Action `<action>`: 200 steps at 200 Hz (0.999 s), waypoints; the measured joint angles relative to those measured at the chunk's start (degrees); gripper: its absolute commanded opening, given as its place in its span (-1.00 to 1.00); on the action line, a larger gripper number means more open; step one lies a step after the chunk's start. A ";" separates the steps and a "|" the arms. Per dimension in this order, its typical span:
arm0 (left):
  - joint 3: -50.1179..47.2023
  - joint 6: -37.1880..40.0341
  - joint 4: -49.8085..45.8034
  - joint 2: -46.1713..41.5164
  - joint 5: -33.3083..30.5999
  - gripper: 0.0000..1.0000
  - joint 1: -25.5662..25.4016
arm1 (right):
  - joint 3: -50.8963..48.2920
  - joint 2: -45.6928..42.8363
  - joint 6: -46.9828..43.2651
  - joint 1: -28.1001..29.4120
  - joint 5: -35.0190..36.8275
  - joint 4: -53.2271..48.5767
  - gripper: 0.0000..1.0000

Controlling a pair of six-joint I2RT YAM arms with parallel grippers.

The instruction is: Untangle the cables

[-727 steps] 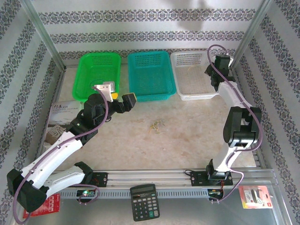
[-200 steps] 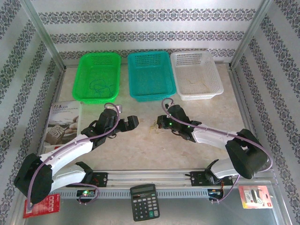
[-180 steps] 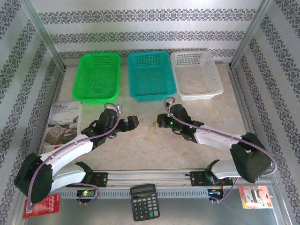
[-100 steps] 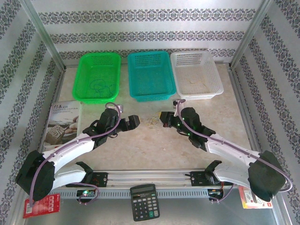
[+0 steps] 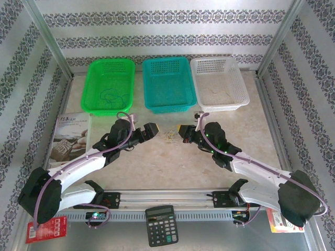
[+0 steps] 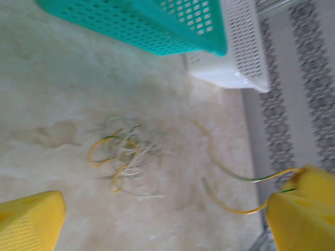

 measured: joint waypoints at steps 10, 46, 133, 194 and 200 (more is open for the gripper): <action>0.00 -2.14 2.16 0.33 0.59 0.89 0.00 | 0.02 0.74 0.00 0.00 -0.22 0.46 -1.00; 0.00 -9.01 9.88 2.27 1.84 0.87 -0.81 | 0.00 3.56 0.02 0.00 -1.11 1.86 -1.00; 0.11 -14.88 17.94 6.75 2.25 0.85 -5.86 | 0.07 6.08 0.02 0.66 -1.68 3.76 -1.00; 0.39 -15.93 20.59 9.51 2.23 0.85 -7.02 | 0.22 6.43 0.02 0.90 -1.66 4.68 -1.00; 0.39 -16.11 20.94 9.90 2.21 0.84 -7.04 | 0.31 6.47 0.02 1.03 -1.66 4.66 -1.00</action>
